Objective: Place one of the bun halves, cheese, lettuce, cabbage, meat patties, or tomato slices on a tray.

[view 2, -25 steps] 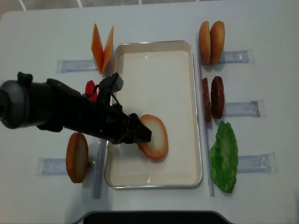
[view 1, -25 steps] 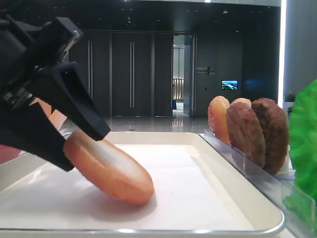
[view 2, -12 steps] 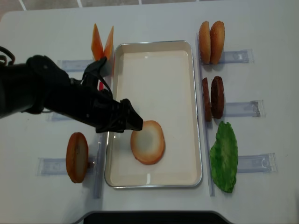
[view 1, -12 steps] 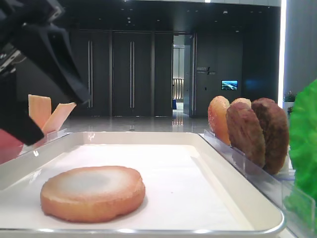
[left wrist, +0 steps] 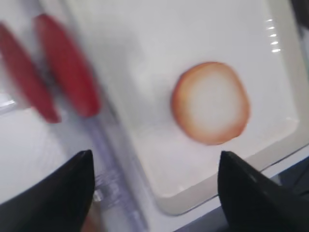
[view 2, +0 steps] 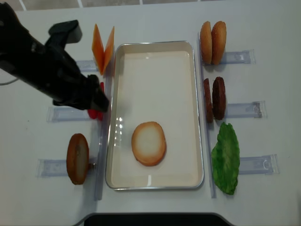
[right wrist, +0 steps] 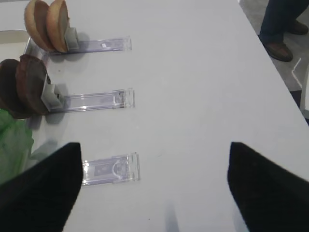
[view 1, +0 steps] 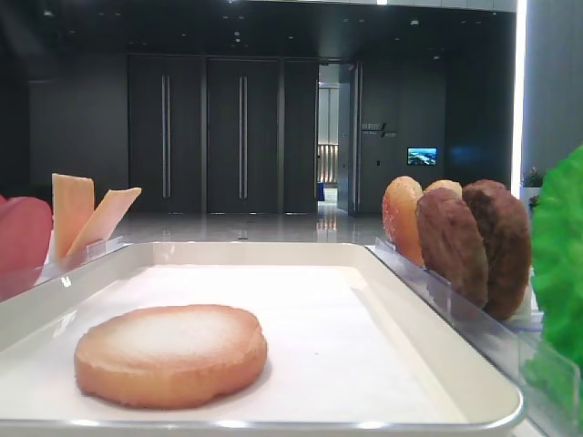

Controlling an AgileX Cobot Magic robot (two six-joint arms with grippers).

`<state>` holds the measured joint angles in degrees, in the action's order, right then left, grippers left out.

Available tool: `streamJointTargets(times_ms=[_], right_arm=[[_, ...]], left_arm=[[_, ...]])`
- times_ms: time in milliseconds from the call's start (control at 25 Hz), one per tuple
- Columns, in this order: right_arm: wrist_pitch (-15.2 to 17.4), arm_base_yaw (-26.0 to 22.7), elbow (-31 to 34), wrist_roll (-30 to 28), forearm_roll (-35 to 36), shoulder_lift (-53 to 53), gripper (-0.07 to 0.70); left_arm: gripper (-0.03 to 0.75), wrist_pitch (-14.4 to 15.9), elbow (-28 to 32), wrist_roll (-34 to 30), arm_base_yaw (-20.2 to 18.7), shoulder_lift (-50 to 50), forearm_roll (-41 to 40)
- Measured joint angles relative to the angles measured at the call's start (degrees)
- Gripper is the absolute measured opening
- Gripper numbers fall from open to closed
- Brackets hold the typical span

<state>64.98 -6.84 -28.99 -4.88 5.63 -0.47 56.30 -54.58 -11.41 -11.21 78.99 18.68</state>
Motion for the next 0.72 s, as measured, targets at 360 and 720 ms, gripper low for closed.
streamJointTargets(times_ms=[360,720], right_arm=[[0.00,0.00,0.00,0.00,0.00,0.00,0.580],[0.00,0.00,0.00,0.00,0.00,0.00,0.580]], left_arm=[[0.597,11.74,0.05,11.82,8.84,-6.90,-24.37],[0.597,10.29,13.45,14.10,9.01,-23.24,-24.37]])
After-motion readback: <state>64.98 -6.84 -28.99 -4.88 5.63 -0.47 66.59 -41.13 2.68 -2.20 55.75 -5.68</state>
